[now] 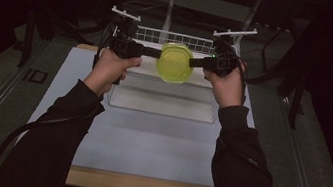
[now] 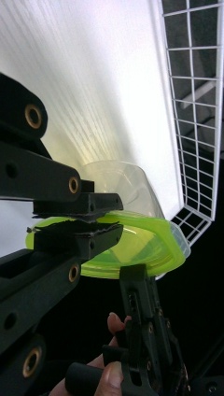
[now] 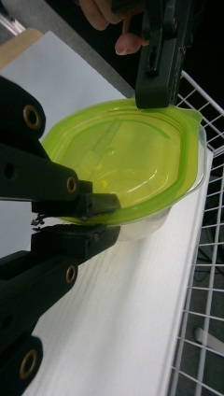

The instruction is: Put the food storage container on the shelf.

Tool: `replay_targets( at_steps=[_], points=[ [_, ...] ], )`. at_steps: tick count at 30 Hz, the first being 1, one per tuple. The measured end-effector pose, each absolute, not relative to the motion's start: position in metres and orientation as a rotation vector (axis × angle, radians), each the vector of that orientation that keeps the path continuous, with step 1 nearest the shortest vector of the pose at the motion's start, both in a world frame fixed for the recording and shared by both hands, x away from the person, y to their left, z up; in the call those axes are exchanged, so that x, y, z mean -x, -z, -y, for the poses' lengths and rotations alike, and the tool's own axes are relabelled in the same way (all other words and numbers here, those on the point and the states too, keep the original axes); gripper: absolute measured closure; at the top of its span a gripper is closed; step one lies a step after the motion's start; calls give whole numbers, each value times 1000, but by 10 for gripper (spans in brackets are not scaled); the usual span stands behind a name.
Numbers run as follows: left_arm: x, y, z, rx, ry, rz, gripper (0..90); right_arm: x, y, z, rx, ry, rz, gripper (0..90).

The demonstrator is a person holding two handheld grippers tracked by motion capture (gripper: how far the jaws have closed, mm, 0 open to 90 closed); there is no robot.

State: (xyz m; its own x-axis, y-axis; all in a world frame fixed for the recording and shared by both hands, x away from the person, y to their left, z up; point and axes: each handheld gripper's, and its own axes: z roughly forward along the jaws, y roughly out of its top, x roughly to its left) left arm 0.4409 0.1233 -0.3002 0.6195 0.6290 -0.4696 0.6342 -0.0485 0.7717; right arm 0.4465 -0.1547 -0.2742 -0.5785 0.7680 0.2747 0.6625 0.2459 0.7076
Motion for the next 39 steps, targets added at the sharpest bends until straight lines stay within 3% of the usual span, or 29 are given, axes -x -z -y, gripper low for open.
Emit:
replay_targets(
  at_steps=[7,19,22,25,32,39],
  points=[
    [-451,307,-122,-1715,11,-1043,845,-458,281,157,-1462,-1236,-2392,843],
    [-461,310,-117,-1724,-99,-1071,790,-474,282,150,-1594,-1221,-2365,832],
    [-466,312,-116,-1720,-113,-1085,787,-477,283,148,-1598,-1223,-2347,746],
    [-470,315,-116,-1724,-140,-1103,716,-479,287,146,-1593,-1192,-2342,693],
    [-477,318,-114,-1713,-164,-1118,666,-484,293,146,-1631,-1267,-2331,647],
    [-476,313,-116,-1681,-221,-1114,589,-480,287,149,-1598,-1295,-2269,545]
  ],
)
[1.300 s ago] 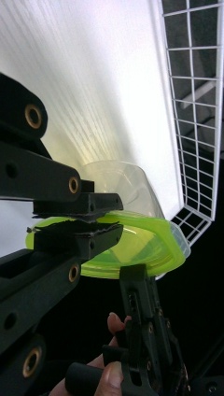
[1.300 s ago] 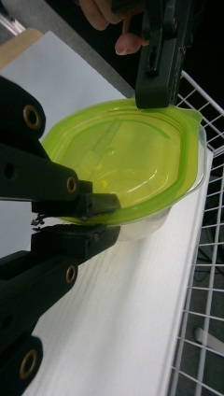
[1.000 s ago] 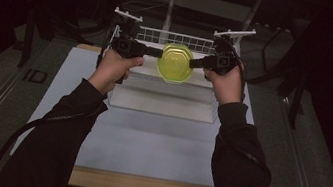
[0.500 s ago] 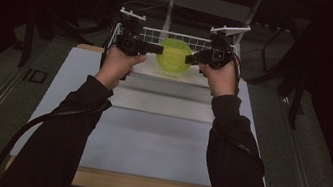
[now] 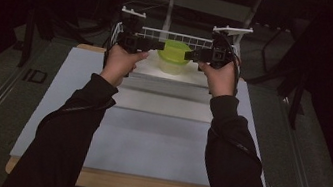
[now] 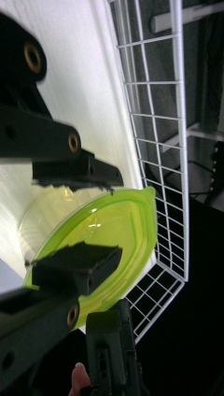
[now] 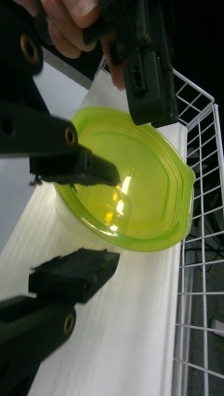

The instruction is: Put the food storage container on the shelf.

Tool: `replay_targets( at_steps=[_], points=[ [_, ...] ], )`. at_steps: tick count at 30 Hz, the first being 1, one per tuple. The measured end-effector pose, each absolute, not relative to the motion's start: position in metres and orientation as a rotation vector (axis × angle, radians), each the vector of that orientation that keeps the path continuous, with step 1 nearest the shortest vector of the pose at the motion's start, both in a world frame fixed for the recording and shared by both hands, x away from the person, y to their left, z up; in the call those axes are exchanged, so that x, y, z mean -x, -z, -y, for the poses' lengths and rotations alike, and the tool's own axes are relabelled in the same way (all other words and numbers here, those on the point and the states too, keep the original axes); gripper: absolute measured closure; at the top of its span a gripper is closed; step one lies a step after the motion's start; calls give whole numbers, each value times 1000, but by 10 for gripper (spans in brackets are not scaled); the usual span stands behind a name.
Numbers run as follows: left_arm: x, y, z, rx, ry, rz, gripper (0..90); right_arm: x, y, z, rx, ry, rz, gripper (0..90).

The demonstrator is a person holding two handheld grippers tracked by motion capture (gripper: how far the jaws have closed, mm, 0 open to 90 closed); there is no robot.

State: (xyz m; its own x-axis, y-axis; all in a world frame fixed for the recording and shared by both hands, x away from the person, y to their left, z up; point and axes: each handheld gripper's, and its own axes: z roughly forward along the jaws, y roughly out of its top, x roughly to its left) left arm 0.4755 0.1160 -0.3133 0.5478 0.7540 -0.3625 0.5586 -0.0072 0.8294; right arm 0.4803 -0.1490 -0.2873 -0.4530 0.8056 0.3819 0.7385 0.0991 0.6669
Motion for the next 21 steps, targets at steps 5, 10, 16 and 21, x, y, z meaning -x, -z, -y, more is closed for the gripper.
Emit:
replay_targets(
  at_steps=[5,10,16,21],
  points=[
    [-465,307,-125,-1646,-220,-1080,552,-474,280,152,-1536,-1284,-2261,475],
    [-447,298,-130,-1628,-187,-1015,531,-463,274,153,-1463,-1270,-2276,396],
    [-422,294,-126,-1663,-160,-940,508,-447,269,152,-1391,-1285,-2294,289],
    [-407,297,-124,-1667,-144,-900,445,-437,271,153,-1348,-1326,-2310,228]
  ],
)
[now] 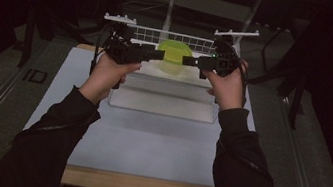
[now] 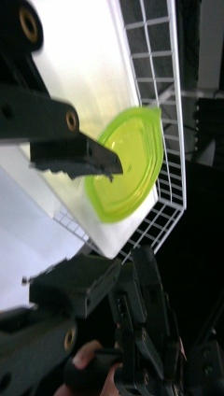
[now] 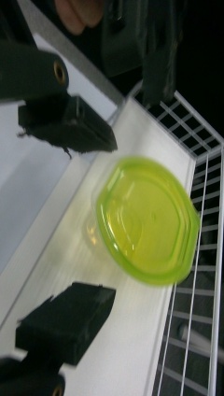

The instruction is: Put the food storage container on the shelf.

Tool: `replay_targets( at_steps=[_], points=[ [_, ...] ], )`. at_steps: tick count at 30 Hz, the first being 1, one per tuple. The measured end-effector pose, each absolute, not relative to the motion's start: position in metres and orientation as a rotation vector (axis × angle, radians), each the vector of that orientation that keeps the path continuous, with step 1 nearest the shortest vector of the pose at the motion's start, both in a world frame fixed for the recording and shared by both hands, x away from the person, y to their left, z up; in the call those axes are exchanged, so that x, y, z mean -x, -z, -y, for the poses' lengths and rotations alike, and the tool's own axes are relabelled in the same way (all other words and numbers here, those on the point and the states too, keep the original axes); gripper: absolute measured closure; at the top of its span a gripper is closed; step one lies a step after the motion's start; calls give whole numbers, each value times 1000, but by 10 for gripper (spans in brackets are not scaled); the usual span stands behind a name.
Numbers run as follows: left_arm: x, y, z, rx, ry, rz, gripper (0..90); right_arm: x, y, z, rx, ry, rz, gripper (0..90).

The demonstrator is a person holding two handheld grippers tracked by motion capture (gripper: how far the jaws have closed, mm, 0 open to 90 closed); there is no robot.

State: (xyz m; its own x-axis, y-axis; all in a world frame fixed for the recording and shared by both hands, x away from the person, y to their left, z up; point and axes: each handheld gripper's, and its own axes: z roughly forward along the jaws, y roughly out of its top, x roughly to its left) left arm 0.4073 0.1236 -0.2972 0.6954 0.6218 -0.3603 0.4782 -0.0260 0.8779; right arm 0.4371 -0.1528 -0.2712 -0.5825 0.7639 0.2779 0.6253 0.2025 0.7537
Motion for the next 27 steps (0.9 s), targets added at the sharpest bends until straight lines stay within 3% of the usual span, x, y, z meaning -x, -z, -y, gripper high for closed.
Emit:
replay_targets(
  at_steps=[5,12,17,27],
  points=[
    [-392,302,-120,-1658,-131,-844,385,-424,281,154,-1299,-1361,-2319,204],
    [-373,311,-118,-1642,-168,-738,151,-406,295,155,-1250,-1352,-2349,199],
    [-360,325,-117,-1657,-200,-699,83,-395,309,158,-1223,-1342,-2360,198],
    [-333,361,-116,-1739,-252,-656,71,-369,334,158,-1117,-1336,-2391,180]
  ],
)
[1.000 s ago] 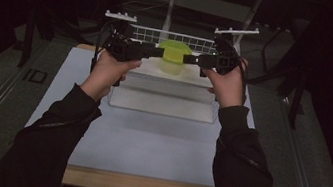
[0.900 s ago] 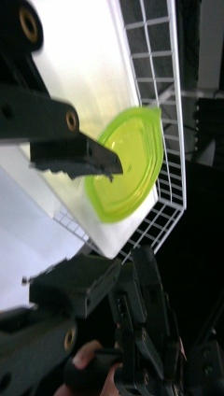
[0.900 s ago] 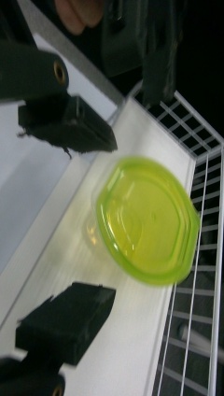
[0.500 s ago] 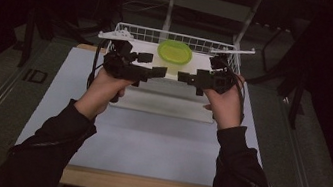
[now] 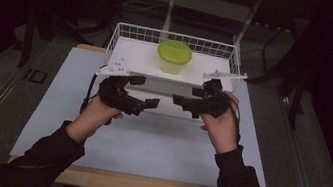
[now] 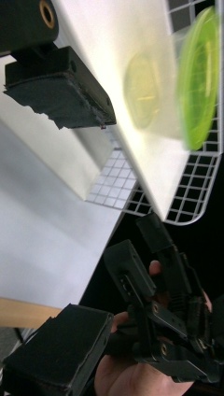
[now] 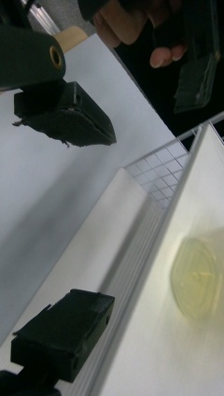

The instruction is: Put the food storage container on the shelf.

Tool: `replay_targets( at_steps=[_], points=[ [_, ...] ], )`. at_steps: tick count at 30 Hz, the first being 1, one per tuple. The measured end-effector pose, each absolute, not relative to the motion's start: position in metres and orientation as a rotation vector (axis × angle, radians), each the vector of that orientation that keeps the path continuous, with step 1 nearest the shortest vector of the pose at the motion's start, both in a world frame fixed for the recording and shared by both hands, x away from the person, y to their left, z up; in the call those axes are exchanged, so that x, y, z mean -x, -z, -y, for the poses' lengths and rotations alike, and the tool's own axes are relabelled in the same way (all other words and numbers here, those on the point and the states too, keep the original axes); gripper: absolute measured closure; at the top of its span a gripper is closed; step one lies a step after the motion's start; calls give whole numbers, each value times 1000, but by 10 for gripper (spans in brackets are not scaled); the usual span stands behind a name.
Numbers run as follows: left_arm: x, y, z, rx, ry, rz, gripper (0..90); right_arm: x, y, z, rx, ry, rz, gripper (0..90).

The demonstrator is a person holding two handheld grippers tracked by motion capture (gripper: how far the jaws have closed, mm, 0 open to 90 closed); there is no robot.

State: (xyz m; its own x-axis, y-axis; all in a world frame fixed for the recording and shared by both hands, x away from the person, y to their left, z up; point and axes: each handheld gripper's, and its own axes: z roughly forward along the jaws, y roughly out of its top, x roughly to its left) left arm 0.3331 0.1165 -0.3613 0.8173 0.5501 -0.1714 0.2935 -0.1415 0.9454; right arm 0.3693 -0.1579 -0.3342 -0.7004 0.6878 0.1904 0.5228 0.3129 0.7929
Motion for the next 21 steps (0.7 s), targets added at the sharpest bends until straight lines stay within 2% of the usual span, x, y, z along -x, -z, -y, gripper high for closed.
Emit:
replay_targets(
  at_steps=[12,21],
  points=[
    [-302,397,-116,-1801,-203,-593,71,-332,378,171,-983,-1360,-2379,157],
    [-282,427,-122,-1850,-227,-572,71,-306,417,180,-927,-1307,-2406,144]
  ],
)
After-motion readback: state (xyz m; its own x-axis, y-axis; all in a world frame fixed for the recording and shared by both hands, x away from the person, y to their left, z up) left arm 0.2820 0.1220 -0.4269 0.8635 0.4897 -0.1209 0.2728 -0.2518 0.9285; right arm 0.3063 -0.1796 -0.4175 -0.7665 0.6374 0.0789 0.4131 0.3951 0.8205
